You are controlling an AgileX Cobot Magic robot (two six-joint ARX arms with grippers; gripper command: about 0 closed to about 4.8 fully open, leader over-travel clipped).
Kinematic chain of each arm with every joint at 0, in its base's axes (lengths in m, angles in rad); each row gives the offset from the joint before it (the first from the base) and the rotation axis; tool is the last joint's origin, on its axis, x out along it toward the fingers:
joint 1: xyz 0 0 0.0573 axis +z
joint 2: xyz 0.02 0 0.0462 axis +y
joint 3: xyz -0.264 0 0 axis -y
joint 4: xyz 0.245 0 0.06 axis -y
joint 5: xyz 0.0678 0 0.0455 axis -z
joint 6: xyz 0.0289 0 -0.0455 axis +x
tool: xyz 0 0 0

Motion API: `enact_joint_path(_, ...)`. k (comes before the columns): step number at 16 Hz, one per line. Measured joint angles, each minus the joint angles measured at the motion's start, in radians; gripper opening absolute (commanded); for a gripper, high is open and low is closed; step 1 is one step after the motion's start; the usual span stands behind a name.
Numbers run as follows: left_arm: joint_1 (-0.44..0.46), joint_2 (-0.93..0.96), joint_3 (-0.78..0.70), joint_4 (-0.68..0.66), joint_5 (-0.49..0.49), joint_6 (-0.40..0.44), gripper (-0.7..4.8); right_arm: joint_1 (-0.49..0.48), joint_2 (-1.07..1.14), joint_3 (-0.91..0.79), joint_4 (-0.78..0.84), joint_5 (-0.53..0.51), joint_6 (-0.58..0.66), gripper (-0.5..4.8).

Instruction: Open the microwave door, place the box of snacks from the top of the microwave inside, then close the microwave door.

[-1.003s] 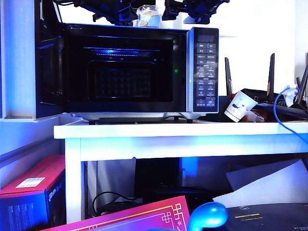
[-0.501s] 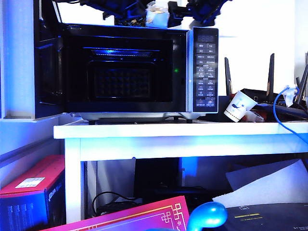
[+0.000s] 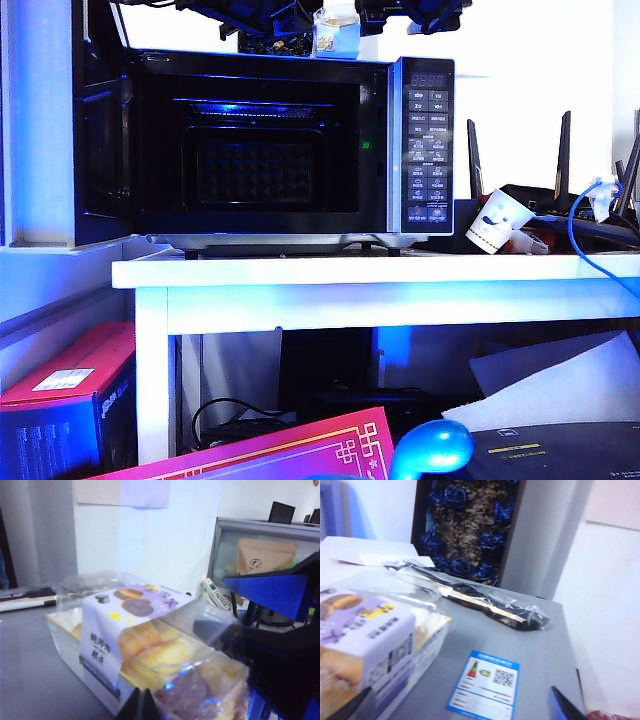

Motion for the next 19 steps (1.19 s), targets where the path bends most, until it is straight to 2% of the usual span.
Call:
enact_joint_path(2, 0.0, 0.0, 0.001, 0.001, -0.018, 0.0, -0.05, 0.002, 0.0, 0.0, 0.016, 0.117, 0.0, 4.79)
enact_joint_path(3, 0.0, 0.0, 0.001, 0.001, -0.022, 0.0, -0.05, 0.001, 0.0, 0.0, 0.026, 0.138, 0.0, 4.79)
enact_joint_path(7, 0.0, 0.0, 0.01, 0.006, -0.047, 0.016, -0.05, 0.001, -0.009, 0.0, 0.063, 0.169, 0.0, 4.79)
enact_joint_path(10, 0.0, 0.0, 0.079, -0.049, -0.084, 0.037, -0.05, 0.001, -0.049, 0.0, 0.069, 0.173, 0.0, 4.79)
enact_joint_path(12, 0.0, -0.004, 0.153, -0.164, -0.099, 0.077, -0.05, 0.001, -0.098, 0.0, 0.047, 0.129, 0.041, 4.79)
enact_joint_path(16, 0.0, -0.044, 0.262, -0.371, -0.121, 0.125, -0.05, 0.003, -0.138, 0.0, 0.02, -0.071, 0.179, 4.79)
enact_joint_path(19, 0.0, -0.121, 0.297, -0.441, -0.135, 0.141, -0.05, 0.024, -0.142, 0.0, -0.067, -0.121, 0.219, 4.79)
